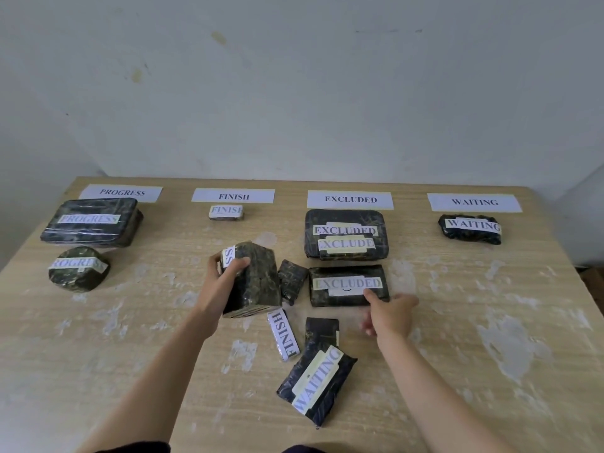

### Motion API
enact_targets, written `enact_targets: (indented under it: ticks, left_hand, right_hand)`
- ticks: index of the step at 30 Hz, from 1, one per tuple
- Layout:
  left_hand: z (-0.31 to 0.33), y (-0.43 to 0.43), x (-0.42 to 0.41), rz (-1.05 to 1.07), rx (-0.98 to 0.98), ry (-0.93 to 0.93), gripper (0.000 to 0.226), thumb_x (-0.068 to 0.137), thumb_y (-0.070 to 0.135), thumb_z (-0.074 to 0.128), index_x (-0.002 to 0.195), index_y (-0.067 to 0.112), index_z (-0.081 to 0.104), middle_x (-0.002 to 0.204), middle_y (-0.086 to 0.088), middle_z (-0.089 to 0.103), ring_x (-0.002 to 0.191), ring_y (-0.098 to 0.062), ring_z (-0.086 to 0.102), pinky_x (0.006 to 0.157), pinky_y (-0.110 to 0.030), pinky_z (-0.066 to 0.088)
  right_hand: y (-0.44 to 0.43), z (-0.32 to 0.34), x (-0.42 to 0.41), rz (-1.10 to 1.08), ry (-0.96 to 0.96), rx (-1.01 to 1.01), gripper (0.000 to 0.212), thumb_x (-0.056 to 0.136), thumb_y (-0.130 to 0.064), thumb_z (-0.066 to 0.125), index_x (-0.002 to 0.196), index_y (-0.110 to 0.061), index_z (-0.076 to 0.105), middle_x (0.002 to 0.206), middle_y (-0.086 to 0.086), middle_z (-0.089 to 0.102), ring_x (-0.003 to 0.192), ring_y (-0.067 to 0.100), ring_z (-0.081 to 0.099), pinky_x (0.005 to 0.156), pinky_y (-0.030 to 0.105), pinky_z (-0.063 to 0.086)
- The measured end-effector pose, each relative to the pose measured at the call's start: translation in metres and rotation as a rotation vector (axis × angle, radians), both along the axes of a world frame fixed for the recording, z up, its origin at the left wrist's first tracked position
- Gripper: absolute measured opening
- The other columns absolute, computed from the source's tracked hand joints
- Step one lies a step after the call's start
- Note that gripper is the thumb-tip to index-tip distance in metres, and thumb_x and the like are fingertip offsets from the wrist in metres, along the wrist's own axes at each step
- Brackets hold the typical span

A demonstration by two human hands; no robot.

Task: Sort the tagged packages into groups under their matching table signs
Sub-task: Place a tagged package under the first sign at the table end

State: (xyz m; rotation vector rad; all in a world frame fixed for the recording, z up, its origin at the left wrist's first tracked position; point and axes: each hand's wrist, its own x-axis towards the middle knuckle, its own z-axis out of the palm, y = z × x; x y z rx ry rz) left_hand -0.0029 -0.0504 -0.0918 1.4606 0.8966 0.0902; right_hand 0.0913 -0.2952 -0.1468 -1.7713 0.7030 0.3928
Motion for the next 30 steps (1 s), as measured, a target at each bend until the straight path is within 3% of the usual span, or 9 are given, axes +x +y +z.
enact_targets:
  ticks: [4,8,12,15,17,20,24,28,30]
  left_hand:
    - [0.008,-0.002,0.009,0.026,-0.052,-0.073,0.054,0.088,0.037,0.061,0.132,0.021,0.035,0.105,-0.006,0.059,0.087,-0.018,0.062,0.065,-0.031,0.048]
    - [0.022,-0.008,0.02,0.057,-0.137,-0.131,0.049,0.086,0.041,0.061,0.123,0.018,0.038,0.096,-0.004,0.058,0.081,-0.018,0.06,0.063,-0.033,0.048]
    - [0.035,-0.017,0.024,0.088,-0.227,-0.231,0.054,0.08,0.037,0.068,0.119,0.016,0.037,0.103,-0.011,0.061,0.087,-0.022,0.064,0.071,-0.038,0.055]
    - [0.038,-0.019,0.021,0.069,-0.061,-0.305,0.077,0.059,0.036,0.08,0.123,0.022,0.038,0.117,-0.009,0.061,0.1,-0.019,0.065,0.076,-0.033,0.057]
    - [0.04,-0.016,0.017,-0.004,0.143,-0.347,0.085,0.058,0.03,0.085,0.127,0.03,0.037,0.12,0.004,0.057,0.104,-0.009,0.061,0.074,-0.022,0.055]
    - [0.04,-0.009,0.011,-0.109,0.386,-0.391,0.097,0.06,0.019,0.089,0.137,0.034,0.032,0.124,0.012,0.052,0.111,0.001,0.054,0.081,-0.007,0.047]
    - [0.042,0.008,-0.001,-0.115,0.51,-0.344,0.082,0.063,0.027,0.087,0.131,0.038,0.041,0.123,0.025,0.052,0.113,0.011,0.05,0.085,-0.004,0.043]
    - [0.046,0.039,-0.023,-0.061,0.18,-0.25,0.044,0.083,0.051,0.063,0.124,0.04,0.05,0.122,0.016,0.058,0.118,-0.009,0.055,0.089,-0.026,0.049]
    - [0.038,0.059,-0.039,-0.039,-0.06,-0.112,0.054,0.081,0.064,0.052,0.128,0.038,0.048,0.123,0.009,0.056,0.117,-0.02,0.054,0.096,-0.043,0.048]
  right_hand:
    - [0.005,0.02,0.0,-0.053,-0.312,-0.089,0.035,0.091,-0.027,0.06,0.114,-0.009,0.041,0.078,0.004,0.059,0.058,0.017,0.055,0.053,0.038,0.051]
    - [0.037,0.056,0.003,0.368,-0.643,0.026,0.024,0.091,-0.034,0.056,0.099,-0.012,0.054,0.068,-0.001,0.056,0.059,0.018,0.053,0.059,0.042,0.05]
    - [0.079,0.079,0.001,0.856,-0.338,0.144,0.052,0.084,-0.063,0.048,0.118,-0.024,0.047,0.102,0.003,0.065,0.085,0.018,0.067,0.071,0.035,0.058]
    - [0.098,0.081,-0.001,0.899,-0.138,0.278,0.095,0.06,-0.086,0.05,0.133,-0.029,0.035,0.121,0.004,0.062,0.099,0.019,0.066,0.075,0.036,0.06]
    - [0.103,0.08,0.001,0.91,-0.086,0.394,0.104,0.056,-0.089,0.048,0.14,-0.029,0.036,0.127,0.003,0.059,0.107,0.018,0.063,0.082,0.036,0.058]
    - [0.111,0.082,0.005,0.852,0.034,0.672,0.088,0.066,-0.083,0.05,0.137,-0.032,0.044,0.128,0.001,0.061,0.117,0.02,0.058,0.097,0.046,0.05]
    - [0.132,0.081,0.009,0.781,0.096,0.713,0.068,0.072,-0.067,0.062,0.126,-0.027,0.054,0.122,0.007,0.065,0.115,0.028,0.059,0.098,0.053,0.046]
    - [0.166,0.084,0.001,0.76,-0.026,0.64,0.032,0.086,-0.04,0.06,0.109,-0.018,0.064,0.101,0.003,0.071,0.093,0.017,0.064,0.076,0.031,0.051]
    - [0.19,0.084,-0.009,0.807,-0.085,0.595,0.024,0.085,-0.031,0.064,0.105,-0.017,0.067,0.094,0.002,0.074,0.079,0.012,0.068,0.06,0.021,0.049]
